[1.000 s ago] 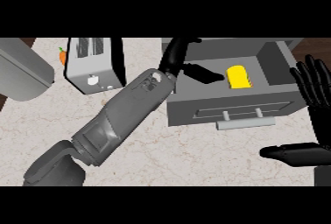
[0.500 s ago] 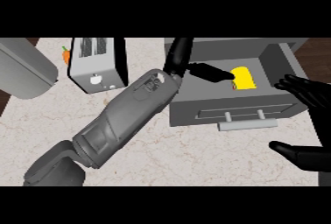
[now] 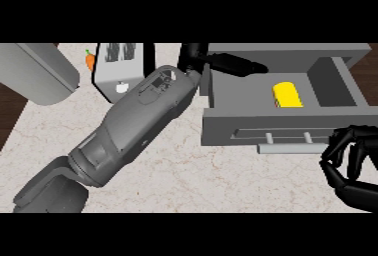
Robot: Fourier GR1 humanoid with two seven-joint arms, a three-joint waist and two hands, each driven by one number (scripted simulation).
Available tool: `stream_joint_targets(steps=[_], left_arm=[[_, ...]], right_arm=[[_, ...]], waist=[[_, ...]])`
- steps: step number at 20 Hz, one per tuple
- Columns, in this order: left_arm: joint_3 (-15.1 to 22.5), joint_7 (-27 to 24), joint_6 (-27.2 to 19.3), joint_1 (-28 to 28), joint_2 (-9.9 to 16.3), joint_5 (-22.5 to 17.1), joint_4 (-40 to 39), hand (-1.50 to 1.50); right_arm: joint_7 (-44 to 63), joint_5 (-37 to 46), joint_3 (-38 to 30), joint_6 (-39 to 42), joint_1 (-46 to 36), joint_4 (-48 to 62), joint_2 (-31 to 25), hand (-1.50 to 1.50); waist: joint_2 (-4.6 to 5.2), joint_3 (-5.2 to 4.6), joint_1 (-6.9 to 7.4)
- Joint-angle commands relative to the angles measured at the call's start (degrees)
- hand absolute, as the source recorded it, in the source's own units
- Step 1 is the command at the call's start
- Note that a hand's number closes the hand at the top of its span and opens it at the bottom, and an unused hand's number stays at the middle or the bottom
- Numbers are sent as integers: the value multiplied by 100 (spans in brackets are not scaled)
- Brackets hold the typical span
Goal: Pick up the cup, place it into the drawer and close the drawer
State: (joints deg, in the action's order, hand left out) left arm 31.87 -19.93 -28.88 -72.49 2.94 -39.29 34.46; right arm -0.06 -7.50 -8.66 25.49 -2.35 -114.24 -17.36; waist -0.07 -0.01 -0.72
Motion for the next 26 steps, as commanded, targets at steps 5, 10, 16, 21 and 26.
stream_joint_targets(steps=[5, 10, 16, 21, 26], left_arm=[[-309, 442, 233, 703, 937, 26, 1168, -150], [-580, 541, 335, 1276, 1269, 16, 1702, -150], [-649, 944, 319, 2202, 1871, 11, 3022, -150], [-849, 810, 769, 2861, 2379, -140, 3478, -150], [-984, 625, 834, 3677, 2575, -117, 4112, -150]], right_arm=[[-9, 1313, 321, -199, 99, 12, -102, 150], [-117, 2557, 1059, -869, 34, 243, 379, 150], [-454, 3532, 1428, -1050, -442, 1022, 149, 150], [-586, 4818, 1948, -1494, -860, 2138, -5, 150], [-994, 5758, 2292, -2279, -1284, 3414, 127, 150]], waist=[[-34, -1, 195], [-7, 0, 155], [-16, 1, 232], [-7, 1, 410], [11, 4, 343]])
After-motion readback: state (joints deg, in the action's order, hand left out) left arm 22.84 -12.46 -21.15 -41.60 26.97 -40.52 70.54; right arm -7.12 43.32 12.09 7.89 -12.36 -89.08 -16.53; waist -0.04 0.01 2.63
